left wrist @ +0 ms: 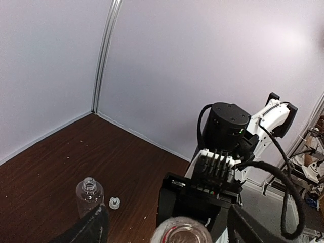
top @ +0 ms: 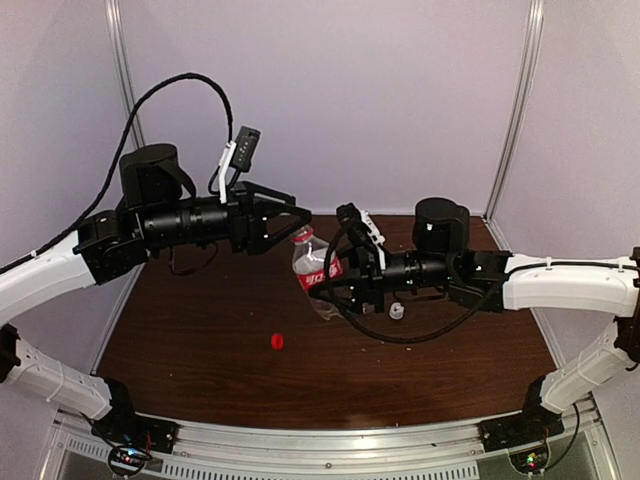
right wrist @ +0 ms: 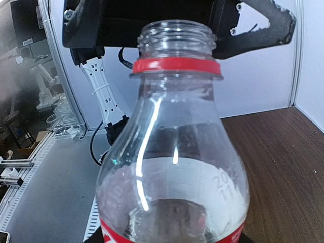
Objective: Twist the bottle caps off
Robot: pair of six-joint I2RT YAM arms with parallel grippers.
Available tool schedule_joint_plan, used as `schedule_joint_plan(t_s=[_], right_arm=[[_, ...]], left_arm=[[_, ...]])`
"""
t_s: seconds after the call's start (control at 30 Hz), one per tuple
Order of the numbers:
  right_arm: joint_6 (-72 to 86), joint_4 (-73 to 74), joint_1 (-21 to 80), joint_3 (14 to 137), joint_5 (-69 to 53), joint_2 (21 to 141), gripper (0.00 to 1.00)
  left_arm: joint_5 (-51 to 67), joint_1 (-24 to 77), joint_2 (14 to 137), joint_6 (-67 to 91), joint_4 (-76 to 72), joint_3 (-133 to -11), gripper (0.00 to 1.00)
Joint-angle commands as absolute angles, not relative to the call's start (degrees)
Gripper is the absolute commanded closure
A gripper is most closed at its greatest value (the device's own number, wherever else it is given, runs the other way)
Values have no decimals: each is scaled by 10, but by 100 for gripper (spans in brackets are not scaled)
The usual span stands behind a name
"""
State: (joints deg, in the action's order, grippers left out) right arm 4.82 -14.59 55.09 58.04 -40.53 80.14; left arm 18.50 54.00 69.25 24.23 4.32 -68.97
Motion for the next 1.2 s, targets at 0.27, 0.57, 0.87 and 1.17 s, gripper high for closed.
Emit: schedule_joint_plan(t_s=[0.27,0.57,0.87,1.17], right_arm=[[54,-139,528,534,-372,756,78],[54,-177,528,522,-411,792,75],[62,-181,528,515,-373,806,75],[70,-216,526,487,-370,818,75]], left_arm=[[124,526,618,156,87,-645,17],[66,524,616,154,134,-649,14],[-258,497,552,260,278,-553,15],[-221,375,520,338,293,-400,17]])
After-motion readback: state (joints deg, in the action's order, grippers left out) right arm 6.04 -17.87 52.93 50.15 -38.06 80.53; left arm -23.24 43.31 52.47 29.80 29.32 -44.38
